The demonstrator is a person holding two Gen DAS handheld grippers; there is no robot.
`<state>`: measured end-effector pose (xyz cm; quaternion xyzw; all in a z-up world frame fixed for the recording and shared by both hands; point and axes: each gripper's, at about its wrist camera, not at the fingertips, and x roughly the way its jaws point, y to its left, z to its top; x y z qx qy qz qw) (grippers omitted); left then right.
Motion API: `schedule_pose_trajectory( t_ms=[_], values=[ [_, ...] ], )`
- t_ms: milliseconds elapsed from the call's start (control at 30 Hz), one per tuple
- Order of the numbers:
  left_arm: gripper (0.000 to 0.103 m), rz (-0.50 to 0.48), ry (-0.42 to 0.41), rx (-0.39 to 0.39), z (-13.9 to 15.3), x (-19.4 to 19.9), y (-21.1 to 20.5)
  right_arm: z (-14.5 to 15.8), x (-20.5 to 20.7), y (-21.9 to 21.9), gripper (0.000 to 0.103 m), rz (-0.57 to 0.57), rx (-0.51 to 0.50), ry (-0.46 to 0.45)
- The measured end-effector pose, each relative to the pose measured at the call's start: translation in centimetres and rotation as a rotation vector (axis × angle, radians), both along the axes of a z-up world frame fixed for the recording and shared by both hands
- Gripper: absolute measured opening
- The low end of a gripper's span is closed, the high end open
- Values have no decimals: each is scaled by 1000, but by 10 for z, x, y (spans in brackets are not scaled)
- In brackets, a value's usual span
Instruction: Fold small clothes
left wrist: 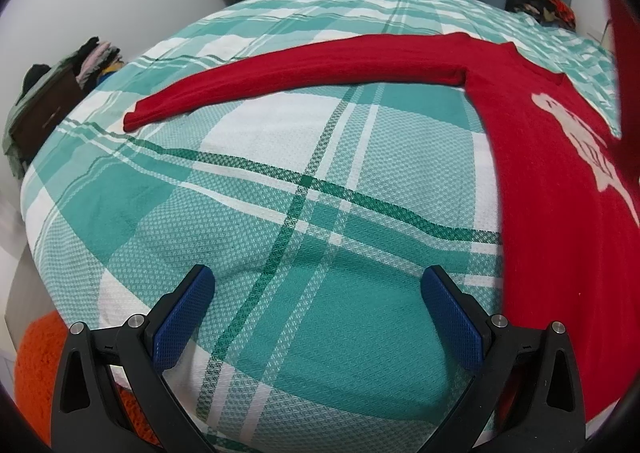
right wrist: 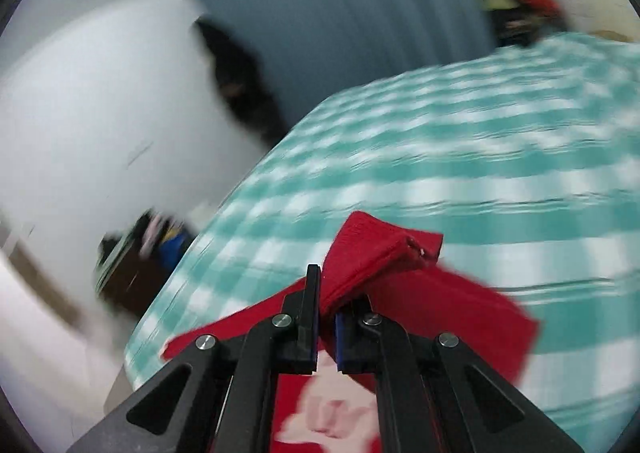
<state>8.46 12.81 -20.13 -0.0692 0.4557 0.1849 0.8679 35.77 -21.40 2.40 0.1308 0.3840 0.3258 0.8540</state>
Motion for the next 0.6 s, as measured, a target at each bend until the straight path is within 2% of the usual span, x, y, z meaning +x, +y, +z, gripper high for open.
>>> schedule_pose_trajectory(
  t_ms=[33,67,100,200,267,333,400,433,500,600],
  values=[
    [102,0,0,-1,0,0,0,-13,-4,18,30,51,0,47],
    [102,-1,-1,-1,0,0,0,-31,3,41,70,119,-18,133],
    [102,-3,-1,-2,0,-1,1,-42,1,52,82,143,-38,175],
    [102,-8,0,-7,0,-1,1,-56,-11,39,82,148,-40,146],
    [102,-8,2,-6,0,0,1,-57,-14,3,82,64,-67,110],
    [103,-6,2,-4,0,0,1,-62,-13,-35,82,-68,-203,50],
    [102,-4,2,-3,0,0,1,-79,-18,-63,82,-150,-409,5],
    [103,-4,1,-3,0,0,1,-93,-22,-72,82,-147,-484,11],
    [103,-3,0,0,0,0,1,-125,-33,-78,82,-87,-564,44],
    [103,2,-5,10,-1,-1,-1,-181,-56,-61,82,33,-669,62]
  ],
)
